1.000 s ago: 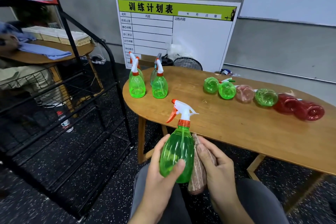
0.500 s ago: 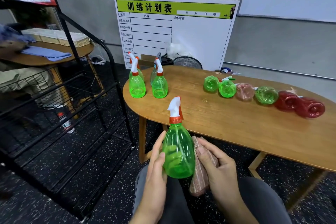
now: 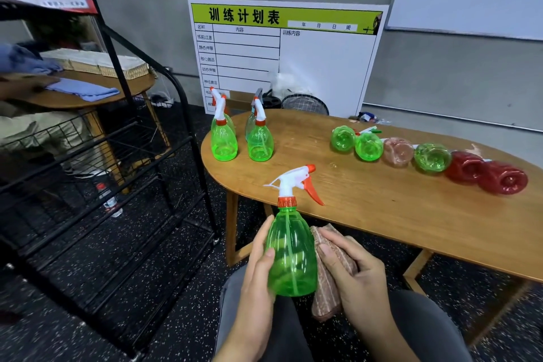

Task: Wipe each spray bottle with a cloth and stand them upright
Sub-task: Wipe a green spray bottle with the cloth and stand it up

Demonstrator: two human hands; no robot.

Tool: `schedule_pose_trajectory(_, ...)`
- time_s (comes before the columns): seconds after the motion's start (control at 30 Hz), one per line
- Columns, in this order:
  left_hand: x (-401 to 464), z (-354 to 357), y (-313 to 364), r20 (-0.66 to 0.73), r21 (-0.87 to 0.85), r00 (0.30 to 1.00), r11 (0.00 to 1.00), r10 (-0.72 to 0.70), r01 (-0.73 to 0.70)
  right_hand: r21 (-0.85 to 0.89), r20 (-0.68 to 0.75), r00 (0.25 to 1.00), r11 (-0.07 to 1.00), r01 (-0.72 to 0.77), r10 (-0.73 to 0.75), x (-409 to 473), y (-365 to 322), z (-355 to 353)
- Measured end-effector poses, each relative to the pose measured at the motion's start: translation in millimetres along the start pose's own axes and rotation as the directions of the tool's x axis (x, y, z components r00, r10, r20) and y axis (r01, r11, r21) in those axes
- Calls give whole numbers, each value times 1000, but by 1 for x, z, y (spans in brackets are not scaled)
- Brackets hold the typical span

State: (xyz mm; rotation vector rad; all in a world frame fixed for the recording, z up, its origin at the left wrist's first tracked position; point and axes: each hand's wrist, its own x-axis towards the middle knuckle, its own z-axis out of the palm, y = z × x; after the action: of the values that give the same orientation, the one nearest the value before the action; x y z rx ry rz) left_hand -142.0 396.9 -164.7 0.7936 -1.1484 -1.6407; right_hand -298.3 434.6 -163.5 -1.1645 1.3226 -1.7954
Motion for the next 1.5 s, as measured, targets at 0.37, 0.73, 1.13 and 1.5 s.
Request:
schedule_pose_trajectory(0.37, -5, 6, 5, 7, 51, 999, 997, 51, -51, -501, 81, 941, 802, 324, -329, 13, -21, 3)
schedule_pose_trajectory(0.73, -10, 10, 13, -1, 158, 996, 983, 91, -89, -778, 343, 872, 414, 472, -348, 95, -59, 8)
schedule_pose_trajectory(1.13, -11, 8, 12, 5, 123, 997, 989, 80, -80, -789, 311, 896, 440, 429, -317, 100, -61, 8)
schedule_pose_trajectory(1.5, -7, 5, 5, 11, 112, 995, 989, 97, -97, -742, 294, 900, 517, 426, -321, 97, -58, 7)
